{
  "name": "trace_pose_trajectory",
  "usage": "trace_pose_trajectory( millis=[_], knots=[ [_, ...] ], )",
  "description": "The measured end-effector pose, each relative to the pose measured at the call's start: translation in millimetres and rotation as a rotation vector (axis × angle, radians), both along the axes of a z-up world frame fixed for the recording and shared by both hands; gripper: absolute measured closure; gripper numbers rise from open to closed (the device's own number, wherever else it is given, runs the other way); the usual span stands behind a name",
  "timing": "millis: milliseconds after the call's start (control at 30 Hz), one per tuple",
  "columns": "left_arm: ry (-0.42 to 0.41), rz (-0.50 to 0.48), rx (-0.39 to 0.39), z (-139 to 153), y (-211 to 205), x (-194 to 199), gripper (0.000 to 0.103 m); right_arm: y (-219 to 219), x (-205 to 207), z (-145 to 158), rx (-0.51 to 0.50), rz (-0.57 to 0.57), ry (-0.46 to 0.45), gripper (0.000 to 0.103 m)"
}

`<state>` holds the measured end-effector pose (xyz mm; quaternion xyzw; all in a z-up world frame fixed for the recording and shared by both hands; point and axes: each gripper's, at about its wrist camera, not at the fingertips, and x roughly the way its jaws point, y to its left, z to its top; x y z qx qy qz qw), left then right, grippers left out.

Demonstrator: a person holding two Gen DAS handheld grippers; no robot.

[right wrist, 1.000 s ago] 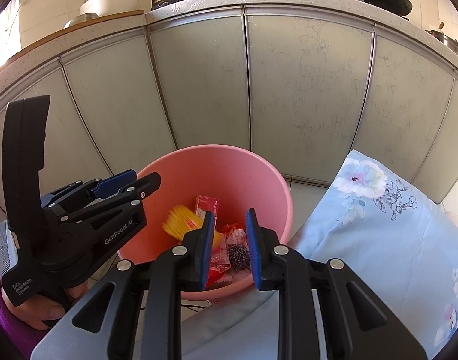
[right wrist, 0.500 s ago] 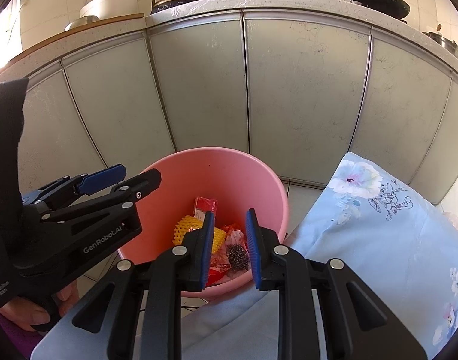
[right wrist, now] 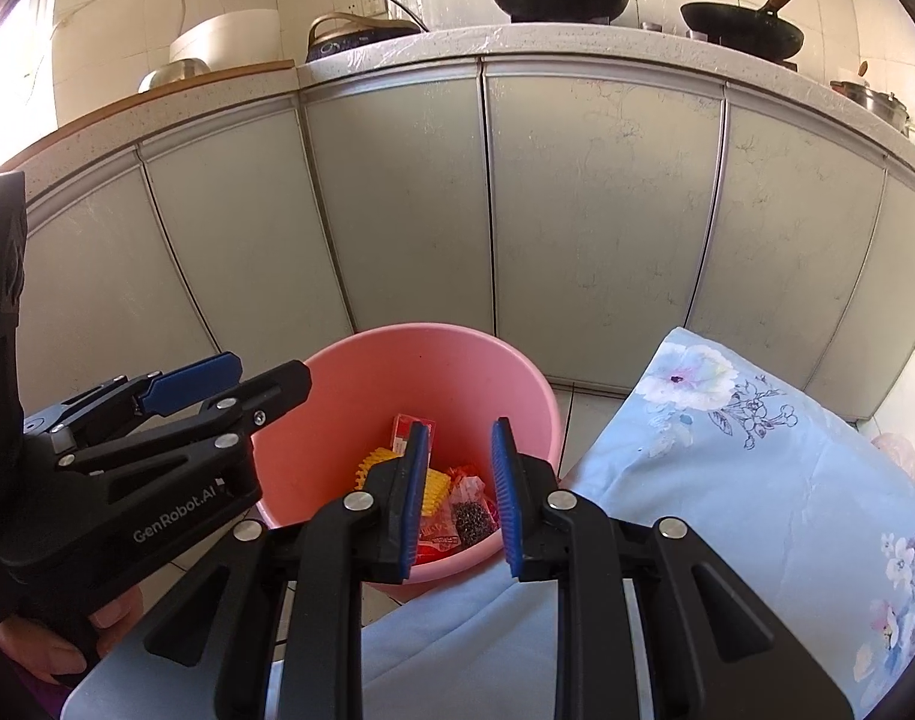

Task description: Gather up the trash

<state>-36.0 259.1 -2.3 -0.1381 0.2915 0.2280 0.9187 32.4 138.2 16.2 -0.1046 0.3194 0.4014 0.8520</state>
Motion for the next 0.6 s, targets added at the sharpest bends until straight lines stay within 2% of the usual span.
trace_pose_trajectory(
  millis=[200, 333, 533, 600],
  knots=[
    [-0.016, -0.005, 0.011, 7.9, -12.5, -11.2, 0.053, -9.1, -11.6, 8.1, 0.005, -0.009, -0.024, 0.08],
    [-0.023, -0.01, 0.013, 12.9, -20.8, -17.8, 0.053, -18.0, -15.0, 9.9, 0.017, -0.022, -0.014, 0.064],
    [-0.023, -0.023, 0.015, 19.0, -30.0, -24.3, 0.051, -33.1, -20.9, 13.9, 0.028, -0.032, -0.023, 0.058],
    [-0.022, -0.018, 0.018, 19.9, -33.3, -27.0, 0.045, -37.8, -23.5, 15.1, 0.029, -0.035, -0.03, 0.058]
  ],
)
